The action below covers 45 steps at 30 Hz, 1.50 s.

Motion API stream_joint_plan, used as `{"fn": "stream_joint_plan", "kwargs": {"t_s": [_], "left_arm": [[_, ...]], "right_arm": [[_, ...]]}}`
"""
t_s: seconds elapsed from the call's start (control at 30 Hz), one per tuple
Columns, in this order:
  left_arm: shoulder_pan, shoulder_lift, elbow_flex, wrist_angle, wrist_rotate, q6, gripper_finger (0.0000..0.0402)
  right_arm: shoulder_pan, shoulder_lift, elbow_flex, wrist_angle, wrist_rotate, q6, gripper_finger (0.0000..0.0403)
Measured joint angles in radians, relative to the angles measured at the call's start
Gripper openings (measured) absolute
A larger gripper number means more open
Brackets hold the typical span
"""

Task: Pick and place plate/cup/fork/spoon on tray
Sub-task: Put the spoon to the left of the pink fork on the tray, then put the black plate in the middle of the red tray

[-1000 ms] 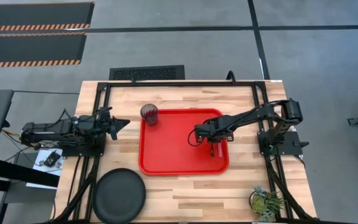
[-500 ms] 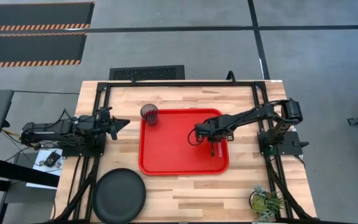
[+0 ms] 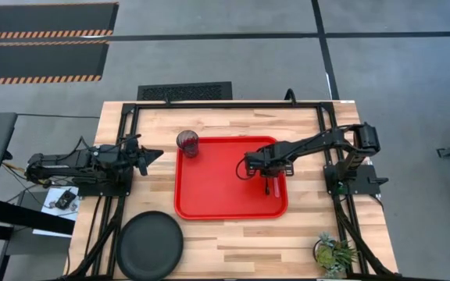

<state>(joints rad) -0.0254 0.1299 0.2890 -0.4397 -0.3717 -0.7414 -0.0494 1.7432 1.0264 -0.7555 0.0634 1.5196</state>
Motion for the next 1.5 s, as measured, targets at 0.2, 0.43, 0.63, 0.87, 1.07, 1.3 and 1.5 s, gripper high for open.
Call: {"fn": "stream_joint_plan", "kwargs": {"t_s": [0.2, 0.43, 0.63, 0.87, 1.07, 1.3, 1.5], "left_arm": [[0.0, 0.0, 0.0, 0.0, 0.001, 0.007, 0.0], [0.0, 0.0, 0.0, 0.0, 0.001, 0.012, 0.0], [0.0, 0.0, 0.0, 0.0, 0.001, 0.013, 0.0], [0.0, 0.0, 0.0, 0.0, 0.001, 0.013, 0.0], [0.0, 0.0, 0.0, 0.0, 0.0, 0.013, 0.0], [0.0, 0.0, 0.0, 0.0, 0.0, 0.013, 0.0], [0.0, 0.0, 0.0, 0.0, 0.001, 0.015, 0.0]], "right_arm": [[-0.005, 0.039, 0.002, 0.012, -0.036, -0.002, 0.0037], [0.001, 0.054, 0.004, 0.017, -0.031, 0.006, 0.0037], [-0.006, 0.051, 0.003, 0.008, -0.038, 0.008, 0.0046], [-0.006, 0.052, 0.002, 0.006, -0.04, 0.009, 0.0083], [-0.006, 0.045, 0.001, 0.004, -0.04, 0.009, 0.0093], [-0.006, 0.044, 0.003, -0.002, -0.042, 0.008, 0.0093], [-0.003, 0.046, 0.033, -0.04, -0.041, -0.005, 0.0093]]}}
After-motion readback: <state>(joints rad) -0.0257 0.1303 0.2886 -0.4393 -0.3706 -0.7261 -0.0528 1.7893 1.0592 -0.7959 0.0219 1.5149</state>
